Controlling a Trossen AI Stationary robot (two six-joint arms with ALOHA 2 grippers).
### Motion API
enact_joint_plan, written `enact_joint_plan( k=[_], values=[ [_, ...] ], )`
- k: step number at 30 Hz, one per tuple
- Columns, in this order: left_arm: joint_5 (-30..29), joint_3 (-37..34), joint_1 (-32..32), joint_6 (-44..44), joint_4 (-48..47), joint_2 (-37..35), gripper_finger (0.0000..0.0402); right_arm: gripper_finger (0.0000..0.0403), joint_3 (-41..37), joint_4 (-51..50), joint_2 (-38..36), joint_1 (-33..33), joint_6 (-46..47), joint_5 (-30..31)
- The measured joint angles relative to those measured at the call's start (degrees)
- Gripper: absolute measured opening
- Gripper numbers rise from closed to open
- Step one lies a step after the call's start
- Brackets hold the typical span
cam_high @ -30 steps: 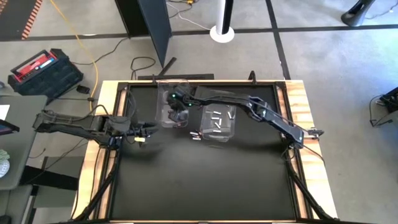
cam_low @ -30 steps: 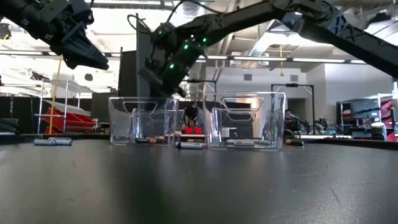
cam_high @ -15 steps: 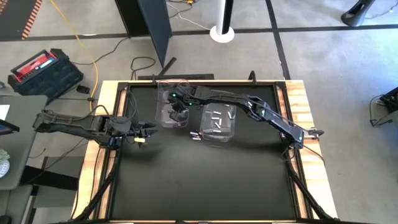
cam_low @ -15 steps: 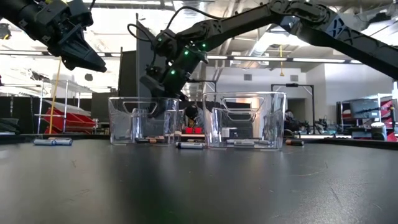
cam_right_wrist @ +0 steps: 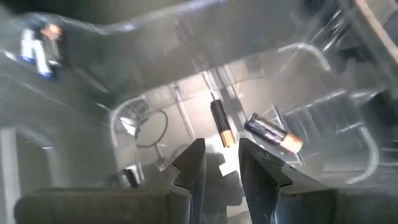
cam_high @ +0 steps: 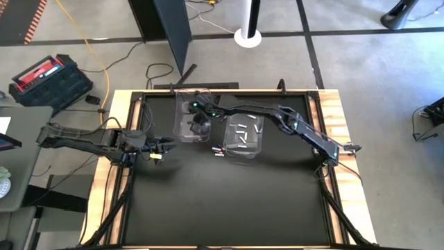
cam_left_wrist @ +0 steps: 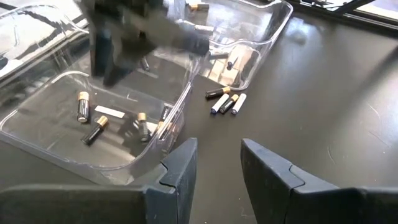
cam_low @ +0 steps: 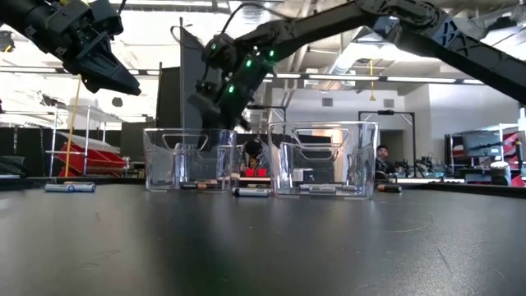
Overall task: Sort batteries
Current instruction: Move the left transparent bin to the bottom of the table
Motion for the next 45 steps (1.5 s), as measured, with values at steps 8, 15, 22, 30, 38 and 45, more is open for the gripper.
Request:
enact_joint_plan(
  k=[8, 15, 22, 30, 38, 45],
  values=[
    [0.04, 0.00, 0.00, -0.30, 0.02, 0.00, 0.0119, 0.0115, 0.00, -8.40, -9.85, -2.29, 6.93, 0.20],
    [0.09, 0.00, 0.00, -0.37, 0.02, 0.00, 0.0119, 0.0115, 0.00, -29.18, -15.94, -4.99, 10.47, 1.00],
    [0.09, 0.00, 0.00, -0.44, -0.14, -0.02, 0.0119, 0.0115, -6.78, -41.51, -20.12, -5.67, 12.06, 8.44],
    [0.07, -0.02, 0.02, -1.42, -3.02, -0.01, 0.0119, 0.0115, -34.08, -32.32, -37.96, -5.71, 19.94, 11.17],
    [-0.29, -0.02, 0.02, -1.51, -2.97, -0.02, 0.0119, 0.0115, -65.41, -12.06, -61.14, -5.95, 40.70, 11.17],
    [-4.06, -0.02, 0.07, -1.51, -2.51, -0.02, 0.0119, 0.0115, -77.09, -4.89, -68.10, -6.00, 56.79, 11.15]
  ],
)
